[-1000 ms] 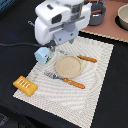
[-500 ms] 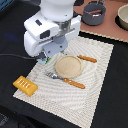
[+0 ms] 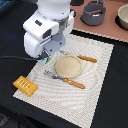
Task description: Interact with the objects in diverse but meaningful ways.
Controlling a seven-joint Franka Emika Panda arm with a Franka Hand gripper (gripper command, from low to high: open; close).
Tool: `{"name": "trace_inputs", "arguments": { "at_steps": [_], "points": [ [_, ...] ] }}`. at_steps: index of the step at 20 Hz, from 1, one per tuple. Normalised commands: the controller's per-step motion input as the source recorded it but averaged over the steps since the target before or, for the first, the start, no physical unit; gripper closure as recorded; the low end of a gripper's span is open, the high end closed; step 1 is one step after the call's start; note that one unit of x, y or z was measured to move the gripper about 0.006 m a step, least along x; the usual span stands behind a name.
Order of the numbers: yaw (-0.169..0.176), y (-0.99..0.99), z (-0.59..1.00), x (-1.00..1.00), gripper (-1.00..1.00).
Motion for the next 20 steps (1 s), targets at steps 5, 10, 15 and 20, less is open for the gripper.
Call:
{"name": "trace_inputs", "arguments": {
  "at_steps": [5,10,15,20],
  "points": [
    [0.038,-0.01,-0.31,-0.33,-1.0],
    [0.016,-0.1,-0.36,-0.42,-1.0],
    [0.01,-0.12,-0.31,-0.55,-1.0],
    [0.016,0.0,-0.12,-0.63,-1.0]
  ]
}}
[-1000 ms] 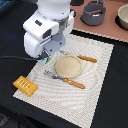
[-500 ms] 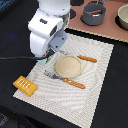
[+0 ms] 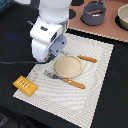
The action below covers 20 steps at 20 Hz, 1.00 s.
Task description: Interact with the objects in diverse but meaningful ways.
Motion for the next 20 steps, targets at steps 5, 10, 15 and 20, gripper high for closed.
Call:
{"name": "trace_inputs", "arguments": {
  "at_steps": [5,10,15,20],
  "points": [
    [0.024,0.02,-0.11,-0.68,-1.0],
    [0.035,0.07,-0.11,-0.66,-1.0],
    [0.032,0.02,-0.16,-0.68,-1.0],
    [0.029,0.0,-0.15,-0.68,-1.0]
  ]
}}
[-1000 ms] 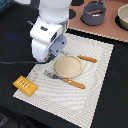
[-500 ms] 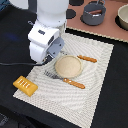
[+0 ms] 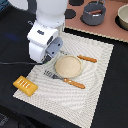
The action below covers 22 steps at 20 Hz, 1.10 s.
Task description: Interact with the objects in diverse but meaningful ways.
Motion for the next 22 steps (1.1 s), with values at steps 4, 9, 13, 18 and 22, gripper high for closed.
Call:
{"name": "trace_inputs", "arguments": {
  "at_steps": [4,9,13,18,22],
  "points": [
    [0.024,0.0,-0.18,-0.64,-1.0],
    [0.017,0.0,-0.18,-0.62,-1.0],
    [0.015,0.0,-0.18,-0.59,1.0],
    [0.014,-0.01,-0.2,-0.59,1.0],
    [0.014,0.0,-0.21,-0.57,1.0]
  ]
}}
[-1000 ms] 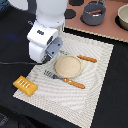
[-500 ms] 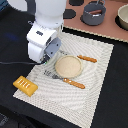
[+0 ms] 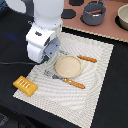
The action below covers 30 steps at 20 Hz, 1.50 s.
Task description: Interact with the objects in diverse but meaningful ways.
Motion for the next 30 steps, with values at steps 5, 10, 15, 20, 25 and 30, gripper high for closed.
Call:
{"name": "trace_inputs", "arguments": {
  "at_steps": [5,10,15,20,25,30],
  "points": [
    [0.014,0.0,-0.14,-0.51,1.0],
    [0.016,0.05,0.58,-0.46,1.0],
    [0.011,0.41,1.0,-0.29,1.0],
    [0.0,0.67,0.9,0.04,1.0],
    [0.0,0.91,0.67,0.42,1.0],
    [0.0,0.96,0.5,0.51,1.0]
  ]
}}
